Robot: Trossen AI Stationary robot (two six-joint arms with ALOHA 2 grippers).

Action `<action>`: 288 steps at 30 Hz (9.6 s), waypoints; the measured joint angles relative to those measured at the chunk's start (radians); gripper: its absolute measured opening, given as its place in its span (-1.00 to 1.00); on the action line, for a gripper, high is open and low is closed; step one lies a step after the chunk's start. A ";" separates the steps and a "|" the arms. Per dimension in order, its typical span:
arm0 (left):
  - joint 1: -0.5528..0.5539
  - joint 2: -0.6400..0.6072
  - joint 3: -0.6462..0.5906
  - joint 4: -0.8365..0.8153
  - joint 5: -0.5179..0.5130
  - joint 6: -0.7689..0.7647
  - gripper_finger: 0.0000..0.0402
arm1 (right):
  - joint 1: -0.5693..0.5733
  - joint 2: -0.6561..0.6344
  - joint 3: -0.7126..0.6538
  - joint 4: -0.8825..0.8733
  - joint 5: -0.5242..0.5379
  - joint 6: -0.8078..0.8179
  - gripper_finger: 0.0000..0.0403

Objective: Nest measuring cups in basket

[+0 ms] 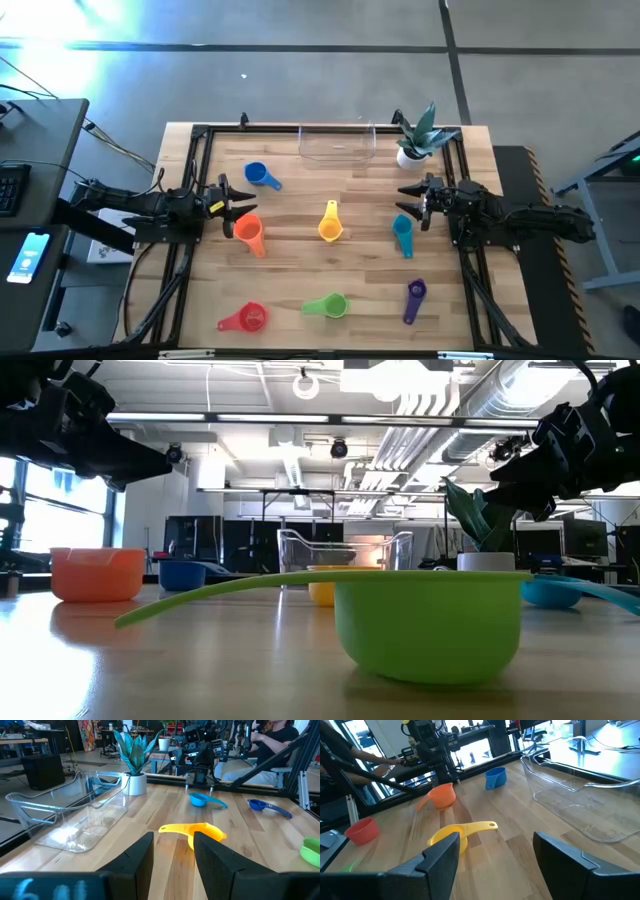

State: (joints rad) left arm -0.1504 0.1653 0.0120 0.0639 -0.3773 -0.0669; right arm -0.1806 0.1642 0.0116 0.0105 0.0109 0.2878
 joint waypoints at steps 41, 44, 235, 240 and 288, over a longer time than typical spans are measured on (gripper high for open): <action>0.000 0.000 0.000 0.000 0.000 0.000 -0.35 | 0.000 0.000 0.000 0.000 0.000 0.000 0.22; 0.000 0.000 0.000 0.000 0.000 0.000 -0.35 | 0.000 0.000 0.000 0.000 0.000 0.000 0.22; 0.000 0.000 0.000 0.052 -0.215 -0.671 -0.35 | 0.169 1.636 0.973 -0.208 -0.027 0.610 0.22; 0.000 0.000 0.000 0.051 -0.215 -0.664 -0.35 | 0.169 1.637 0.973 -0.208 -0.027 0.610 0.09; 0.000 0.000 0.000 0.030 -0.214 -0.663 -0.35 | -0.038 1.635 1.104 -0.577 -0.034 -0.125 -0.99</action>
State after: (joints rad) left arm -0.1501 0.1652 0.0120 0.0937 -0.5917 -0.7300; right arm -0.2186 1.7996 1.1152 -0.5664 -0.0234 0.1629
